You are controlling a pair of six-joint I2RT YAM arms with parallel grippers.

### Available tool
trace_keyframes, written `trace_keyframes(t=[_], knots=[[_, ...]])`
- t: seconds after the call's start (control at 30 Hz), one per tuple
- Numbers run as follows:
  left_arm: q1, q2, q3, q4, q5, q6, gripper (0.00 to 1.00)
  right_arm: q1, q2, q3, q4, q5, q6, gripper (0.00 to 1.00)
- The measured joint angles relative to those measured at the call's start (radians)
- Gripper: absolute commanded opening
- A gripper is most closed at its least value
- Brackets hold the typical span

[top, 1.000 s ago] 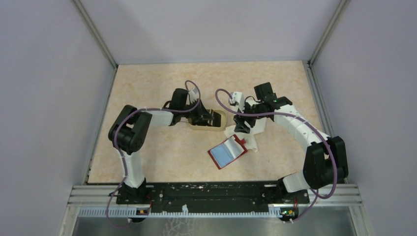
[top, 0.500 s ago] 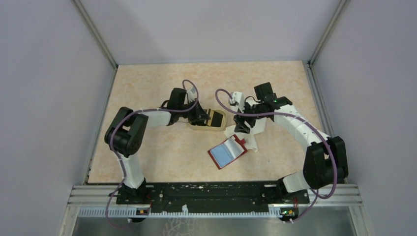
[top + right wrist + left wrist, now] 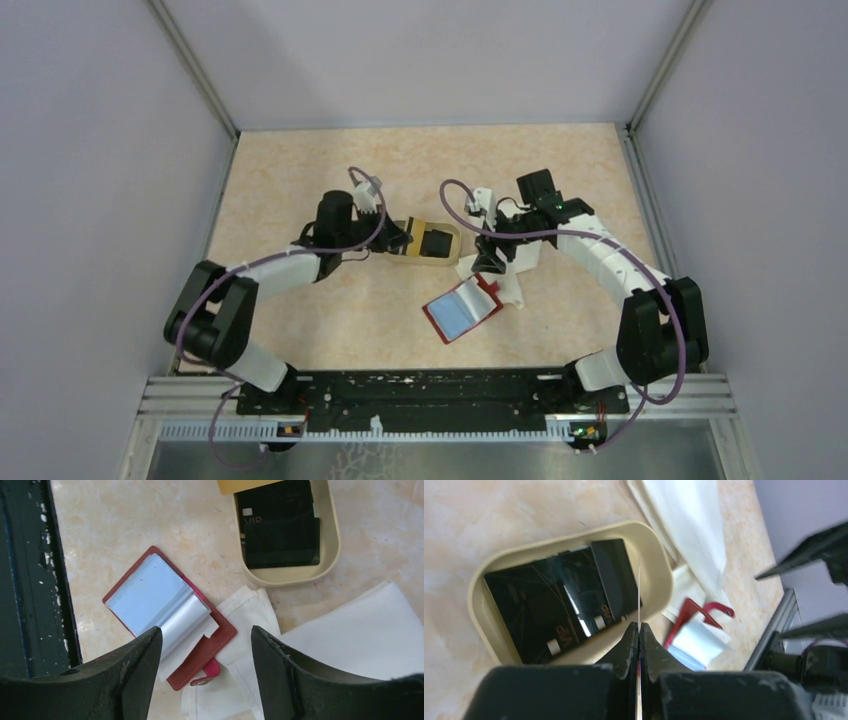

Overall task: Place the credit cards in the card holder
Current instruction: Pick up the credit card from the storage box, then insert the credit card into the card holder.

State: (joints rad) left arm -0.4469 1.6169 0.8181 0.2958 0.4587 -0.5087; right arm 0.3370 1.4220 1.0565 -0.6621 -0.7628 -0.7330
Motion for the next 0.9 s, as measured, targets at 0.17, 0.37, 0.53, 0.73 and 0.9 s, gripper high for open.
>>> trace_keyframes(t=[0.17,0.37,0.53,0.73,0.9], knots=[[-0.020,-0.238,-0.244,0.230,0.029,0.002,0.00,0.000,-0.011,-0.043,0.019,-0.114,-0.017,0.65],[-0.154,-0.459,-0.471,0.513,0.016,-0.013,0.00,0.000,-0.056,-0.082,0.019,-0.271,-0.071,0.66],[-0.267,-0.547,-0.578,0.705,-0.031,-0.018,0.00,0.000,-0.131,-0.103,0.019,-0.406,-0.096,0.67],[-0.306,-0.556,-0.665,0.916,-0.097,-0.048,0.00,0.000,-0.180,-0.114,0.049,-0.529,-0.048,0.67],[-0.353,-0.518,-0.666,1.025,-0.149,-0.053,0.00,0.000,-0.188,-0.129,0.126,-0.551,0.072,0.68]])
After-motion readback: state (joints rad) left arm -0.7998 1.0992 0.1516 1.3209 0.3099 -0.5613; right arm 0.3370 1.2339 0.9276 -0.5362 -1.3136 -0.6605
